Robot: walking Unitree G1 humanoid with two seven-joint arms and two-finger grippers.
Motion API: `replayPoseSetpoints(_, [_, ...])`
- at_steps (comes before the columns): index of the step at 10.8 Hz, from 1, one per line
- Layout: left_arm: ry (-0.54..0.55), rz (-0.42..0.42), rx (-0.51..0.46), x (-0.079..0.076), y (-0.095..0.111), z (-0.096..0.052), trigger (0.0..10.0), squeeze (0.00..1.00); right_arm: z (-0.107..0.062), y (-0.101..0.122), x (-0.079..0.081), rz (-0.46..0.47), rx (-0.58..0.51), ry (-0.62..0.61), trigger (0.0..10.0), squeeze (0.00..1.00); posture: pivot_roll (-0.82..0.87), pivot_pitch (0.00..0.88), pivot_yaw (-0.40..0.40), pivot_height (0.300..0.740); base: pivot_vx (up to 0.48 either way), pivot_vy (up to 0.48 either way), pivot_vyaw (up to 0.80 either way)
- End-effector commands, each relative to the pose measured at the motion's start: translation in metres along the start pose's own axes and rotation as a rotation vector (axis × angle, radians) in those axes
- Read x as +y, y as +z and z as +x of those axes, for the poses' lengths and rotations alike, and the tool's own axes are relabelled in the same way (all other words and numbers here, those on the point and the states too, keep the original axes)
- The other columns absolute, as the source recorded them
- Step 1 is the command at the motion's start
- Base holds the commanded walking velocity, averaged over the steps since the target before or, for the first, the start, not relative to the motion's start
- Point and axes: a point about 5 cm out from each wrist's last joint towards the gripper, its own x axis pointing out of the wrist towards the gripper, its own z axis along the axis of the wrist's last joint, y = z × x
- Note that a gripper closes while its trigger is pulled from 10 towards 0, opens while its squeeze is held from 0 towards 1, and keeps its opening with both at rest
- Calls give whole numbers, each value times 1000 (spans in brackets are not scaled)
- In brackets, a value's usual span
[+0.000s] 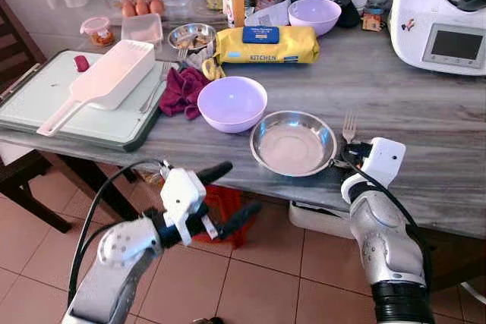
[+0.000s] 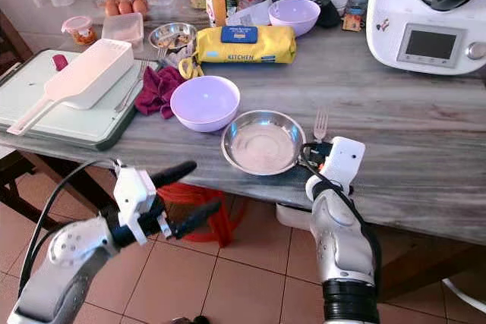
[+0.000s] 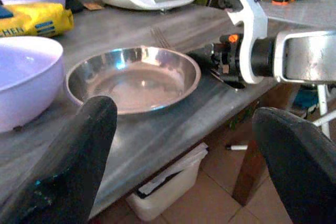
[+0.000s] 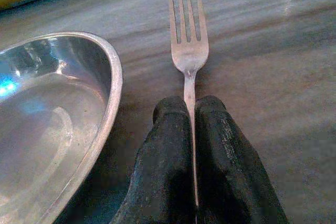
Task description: Setting the table
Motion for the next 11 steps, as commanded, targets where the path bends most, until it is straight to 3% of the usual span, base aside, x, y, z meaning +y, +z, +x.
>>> replayPoseSetpoints(1, [-23,0,44,-2,-7,-4,10000,0,-5,-23,-8,5,110,-46,10000,0,-58,125,76,740,0,0,0])
replayPoseSetpoints(4, [-25,-13,72,-1,-23,-7,10000,0,-6,-28,-14,-16,148,-75,10000,0,-64,123,80,740,0,0,0])
replayPoseSetpoints(8, [46,31,39,11,-25,-1,10000,0,-8,-31,-17,-23,158,-83,10000,0,-72,125,82,740,0,0,0])
replayPoseSetpoints(9, [43,34,35,11,-25,-1,10000,0,-8,-31,-17,-22,159,-82,10000,345,-73,125,83,740,0,0,0])
replayPoseSetpoints(10, [41,35,36,9,-26,-1,10000,0,-8,-31,-17,-17,157,-82,10000,1000,-73,125,85,740,0,0,0])
replayPoseSetpoints(11, [38,36,34,8,-27,-1,10000,0,-8,-31,-18,-18,159,-89,10000,1000,-71,125,86,740,0,0,0])
